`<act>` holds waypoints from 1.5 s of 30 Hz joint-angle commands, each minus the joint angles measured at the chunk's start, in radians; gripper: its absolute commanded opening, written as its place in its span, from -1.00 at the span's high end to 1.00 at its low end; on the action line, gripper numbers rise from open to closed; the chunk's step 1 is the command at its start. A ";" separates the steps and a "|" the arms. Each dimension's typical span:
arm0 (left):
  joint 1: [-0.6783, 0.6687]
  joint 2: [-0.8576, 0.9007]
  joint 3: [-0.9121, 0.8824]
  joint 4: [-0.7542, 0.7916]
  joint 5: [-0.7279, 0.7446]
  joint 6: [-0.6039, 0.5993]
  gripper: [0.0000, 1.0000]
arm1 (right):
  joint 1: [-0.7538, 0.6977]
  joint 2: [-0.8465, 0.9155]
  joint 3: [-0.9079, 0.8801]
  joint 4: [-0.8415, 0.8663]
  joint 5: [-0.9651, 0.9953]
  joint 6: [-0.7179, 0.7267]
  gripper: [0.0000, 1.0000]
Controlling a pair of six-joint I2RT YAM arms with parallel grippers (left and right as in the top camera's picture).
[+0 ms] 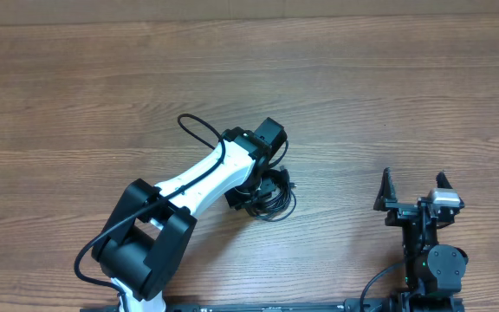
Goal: Untangle cables
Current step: 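Close the left gripper on a strand of the black cable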
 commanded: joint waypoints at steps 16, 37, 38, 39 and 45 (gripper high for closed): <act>-0.002 0.010 -0.009 0.029 0.023 0.014 0.67 | 0.002 -0.008 -0.010 0.004 0.005 0.002 -1.00; 0.018 -0.095 0.167 -0.051 0.026 0.197 0.91 | 0.002 -0.008 -0.010 0.004 0.005 0.002 -1.00; 0.020 -0.137 0.227 -0.072 0.019 0.232 0.91 | 0.002 -0.008 -0.010 0.004 0.005 0.002 -1.00; 0.019 -0.159 0.257 -0.080 0.015 0.249 0.91 | 0.002 -0.008 -0.010 0.004 0.005 0.002 -1.00; 0.018 -0.310 0.402 -0.115 -0.024 0.312 0.91 | 0.002 -0.008 -0.010 0.004 0.005 0.002 -1.00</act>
